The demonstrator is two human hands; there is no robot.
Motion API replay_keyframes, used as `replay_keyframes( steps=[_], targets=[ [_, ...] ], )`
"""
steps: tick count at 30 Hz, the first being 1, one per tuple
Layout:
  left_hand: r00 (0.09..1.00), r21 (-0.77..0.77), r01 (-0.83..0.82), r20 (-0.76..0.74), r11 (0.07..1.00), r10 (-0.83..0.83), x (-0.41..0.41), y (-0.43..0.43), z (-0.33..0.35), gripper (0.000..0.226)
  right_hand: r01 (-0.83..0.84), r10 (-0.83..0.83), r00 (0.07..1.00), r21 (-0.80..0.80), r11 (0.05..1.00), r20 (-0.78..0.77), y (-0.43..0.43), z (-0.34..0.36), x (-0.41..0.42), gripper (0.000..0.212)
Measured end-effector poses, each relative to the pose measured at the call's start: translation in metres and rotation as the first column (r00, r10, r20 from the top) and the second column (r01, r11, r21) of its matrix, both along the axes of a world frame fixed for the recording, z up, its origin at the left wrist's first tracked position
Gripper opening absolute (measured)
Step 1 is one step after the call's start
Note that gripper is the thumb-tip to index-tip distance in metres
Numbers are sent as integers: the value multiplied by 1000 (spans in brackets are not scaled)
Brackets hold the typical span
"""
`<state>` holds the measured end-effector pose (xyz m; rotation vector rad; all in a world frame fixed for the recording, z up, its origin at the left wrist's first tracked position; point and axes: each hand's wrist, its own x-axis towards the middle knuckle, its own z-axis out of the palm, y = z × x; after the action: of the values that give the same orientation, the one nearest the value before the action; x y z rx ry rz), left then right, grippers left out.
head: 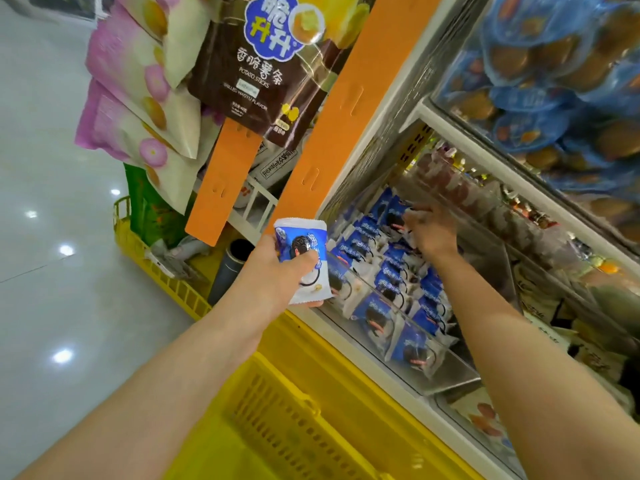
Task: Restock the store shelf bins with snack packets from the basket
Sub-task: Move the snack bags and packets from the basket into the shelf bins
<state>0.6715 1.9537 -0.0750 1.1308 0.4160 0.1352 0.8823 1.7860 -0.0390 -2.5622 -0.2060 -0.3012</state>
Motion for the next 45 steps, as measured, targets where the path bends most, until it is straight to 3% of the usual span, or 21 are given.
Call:
replay_keyframes(
  steps=[8,14,17,22,24,27,30,33,35,37,40,45],
  targets=[
    [1000,-17,13,6,1000,-13,5,1,-1,38,-22,21,998,-6,1000,-60,12,-26,23,34],
    [995,-36,102,18,994,-101,1,-9,-3,49,-85,77,995,-144,986,-64,10,-21,10,39],
    [987,11,160,28,987,-160,-5,-16,-3,50,-89,101,992,-163,983,69,9,-20,-20,40],
    [970,84,235,40,968,-239,-17,-29,1,42,-289,308,897,-107,951,317,-3,-19,-92,35],
    [973,118,226,25,967,-231,-21,-32,2,39,-286,301,920,-95,954,252,-9,-14,-107,35],
    [968,128,239,43,963,-246,-28,-36,5,30,-302,302,953,7,953,18,-15,-5,-125,28],
    [967,139,219,98,966,-234,-34,-37,8,28,-415,442,894,230,880,-78,-16,3,-152,18],
    [958,287,217,121,933,-260,-38,-33,9,33,-467,564,820,451,761,-102,-14,5,-183,33],
    [955,375,211,120,903,-273,-38,-29,10,37,-499,568,813,353,792,-125,-16,8,-191,37],
    [963,399,155,141,904,-228,-36,-25,11,34,-507,545,826,234,829,-142,-21,14,-193,24],
    [963,364,69,217,929,-157,-31,-26,15,33,-471,524,831,264,841,-185,-29,21,-192,12],
    [927,555,35,292,831,-234,-25,-41,18,23,-456,490,866,239,857,-105,-38,18,-193,33]
  ],
)
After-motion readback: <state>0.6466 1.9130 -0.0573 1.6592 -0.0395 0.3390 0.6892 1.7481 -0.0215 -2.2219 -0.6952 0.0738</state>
